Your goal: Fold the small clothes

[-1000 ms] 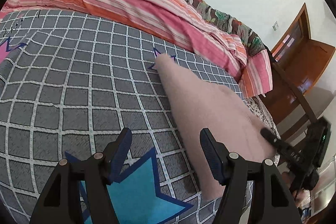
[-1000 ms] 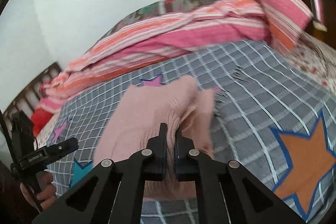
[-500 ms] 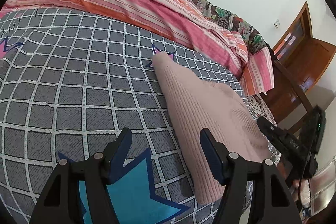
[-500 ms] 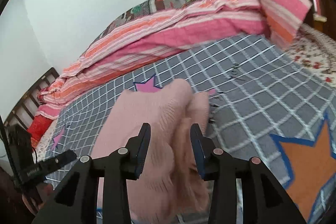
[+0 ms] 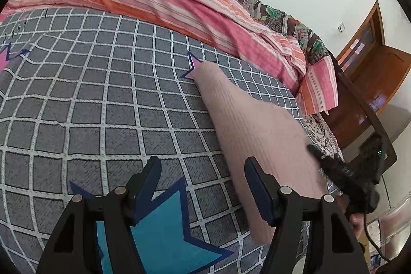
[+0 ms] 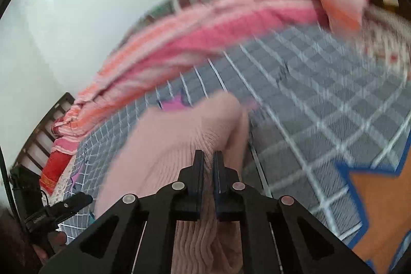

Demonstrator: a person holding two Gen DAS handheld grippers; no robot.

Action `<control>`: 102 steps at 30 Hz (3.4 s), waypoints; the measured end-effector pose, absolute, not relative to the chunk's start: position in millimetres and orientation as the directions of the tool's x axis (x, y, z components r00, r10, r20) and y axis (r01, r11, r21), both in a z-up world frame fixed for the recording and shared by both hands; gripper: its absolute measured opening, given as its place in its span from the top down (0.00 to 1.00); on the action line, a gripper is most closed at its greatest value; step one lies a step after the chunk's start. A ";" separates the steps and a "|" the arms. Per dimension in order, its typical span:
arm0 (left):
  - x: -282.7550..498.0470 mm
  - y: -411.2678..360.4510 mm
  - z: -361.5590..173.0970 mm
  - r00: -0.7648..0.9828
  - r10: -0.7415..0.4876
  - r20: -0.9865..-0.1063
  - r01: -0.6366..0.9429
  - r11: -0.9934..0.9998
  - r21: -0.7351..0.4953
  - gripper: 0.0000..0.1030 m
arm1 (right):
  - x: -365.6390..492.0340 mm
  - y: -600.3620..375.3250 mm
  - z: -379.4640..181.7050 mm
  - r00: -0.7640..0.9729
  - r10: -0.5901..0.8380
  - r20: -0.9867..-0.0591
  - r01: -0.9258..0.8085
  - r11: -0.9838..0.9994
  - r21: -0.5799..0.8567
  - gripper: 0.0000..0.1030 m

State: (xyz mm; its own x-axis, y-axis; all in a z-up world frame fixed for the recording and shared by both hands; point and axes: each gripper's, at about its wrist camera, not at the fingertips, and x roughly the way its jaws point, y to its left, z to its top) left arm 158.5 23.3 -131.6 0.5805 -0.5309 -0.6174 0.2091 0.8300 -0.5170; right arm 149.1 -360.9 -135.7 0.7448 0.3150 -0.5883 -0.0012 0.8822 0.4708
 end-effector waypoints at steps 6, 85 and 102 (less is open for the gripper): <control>157.1 23.2 -127.0 0.590 -0.530 -0.608 0.223 0.832 -0.508 0.37 | 145.1 -360.3 -127.0 0.744 0.332 -0.580 -0.012 0.875 0.484 0.72; 264.2 58.2 -155.6 0.575 -0.516 -0.635 0.068 0.804 -0.591 0.46 | 265.6 -254.3 -157.3 0.613 0.386 -0.690 -0.158 0.915 0.371 0.75; 338.0 68.0 -181.7 0.613 -0.446 -0.652 -0.054 0.800 -0.598 0.71 | 280.4 -254.4 -166.6 0.593 0.404 -0.697 -0.152 0.906 0.396 0.72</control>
State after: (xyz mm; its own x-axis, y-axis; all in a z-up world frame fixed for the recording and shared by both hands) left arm 338.0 68.0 -181.7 0.6125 -0.4462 -0.6525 -0.0537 0.8000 -0.5976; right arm 280.4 -254.4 -166.6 0.5931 0.4038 -0.6965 -0.1519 0.9057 0.3957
